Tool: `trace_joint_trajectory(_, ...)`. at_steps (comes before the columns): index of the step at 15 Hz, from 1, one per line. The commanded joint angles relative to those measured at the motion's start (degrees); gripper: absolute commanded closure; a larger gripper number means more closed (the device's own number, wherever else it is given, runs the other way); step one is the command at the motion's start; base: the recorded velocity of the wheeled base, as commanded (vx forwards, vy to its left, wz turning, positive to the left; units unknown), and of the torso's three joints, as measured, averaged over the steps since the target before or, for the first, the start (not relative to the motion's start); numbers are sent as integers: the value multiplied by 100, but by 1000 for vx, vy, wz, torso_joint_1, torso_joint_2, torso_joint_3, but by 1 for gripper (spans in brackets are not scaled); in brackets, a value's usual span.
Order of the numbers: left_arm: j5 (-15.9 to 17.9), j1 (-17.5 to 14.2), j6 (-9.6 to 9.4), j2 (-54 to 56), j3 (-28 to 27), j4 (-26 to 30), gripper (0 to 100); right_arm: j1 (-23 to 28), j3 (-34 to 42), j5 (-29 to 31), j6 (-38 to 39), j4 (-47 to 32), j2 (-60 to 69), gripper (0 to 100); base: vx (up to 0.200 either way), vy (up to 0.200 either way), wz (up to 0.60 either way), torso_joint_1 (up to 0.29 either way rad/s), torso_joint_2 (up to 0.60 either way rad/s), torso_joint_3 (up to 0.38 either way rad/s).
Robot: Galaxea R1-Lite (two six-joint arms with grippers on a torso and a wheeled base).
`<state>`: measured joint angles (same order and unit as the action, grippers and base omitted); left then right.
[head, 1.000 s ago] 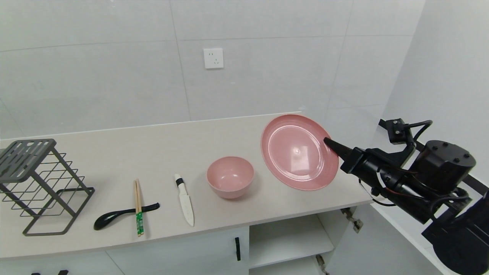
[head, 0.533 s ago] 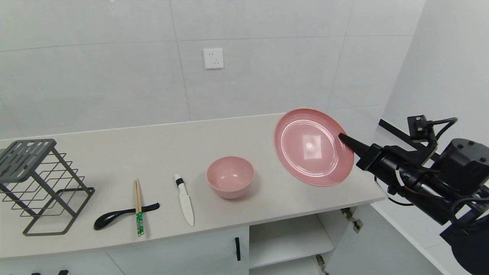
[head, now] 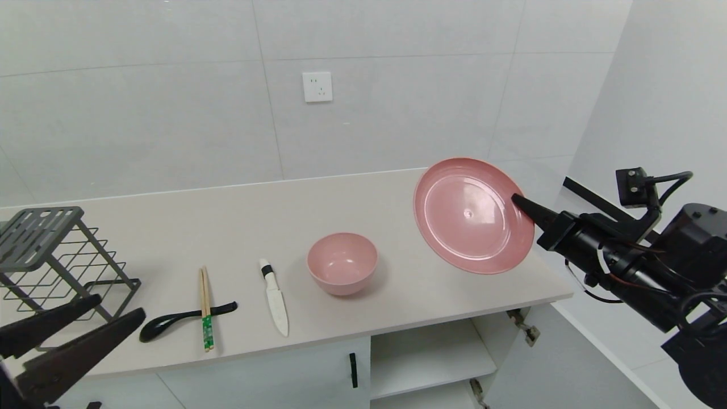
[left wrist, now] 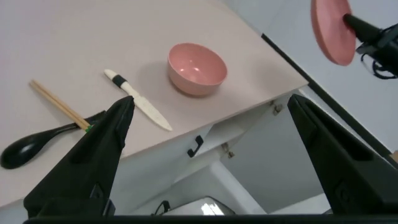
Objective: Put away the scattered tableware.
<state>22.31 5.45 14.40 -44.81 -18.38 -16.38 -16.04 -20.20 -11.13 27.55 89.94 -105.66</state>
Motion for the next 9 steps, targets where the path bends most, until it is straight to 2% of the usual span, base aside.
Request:
trace_joint_trajectory(1,-130,220,-104,-1460,-324,-260,0,57,7,-12,-4,6,-8,100,0,0,0,0,0,0)
trace_joint_trajectory(2,-192,264,-113,-1750,-482,-304,0,93,7,-30,-13,6,-8,100,0,0,0,0,0,0)
trace_joint_trajectory(3,-245,501,-86,-2216,-746,-322,0,110,-2,-30,-13,6,1,100,0,0,0,0,0,0)
trace_joint_trajectory(6,-262,817,-60,-3095,-974,-427,0,128,-2,-30,-13,6,107,100,0,0,0,0,0,0)
trace_joint_trajectory(9,-341,896,2,-4009,-1071,-1113,0,189,-2,-30,-4,6,159,100,0,0,0,0,0,0)
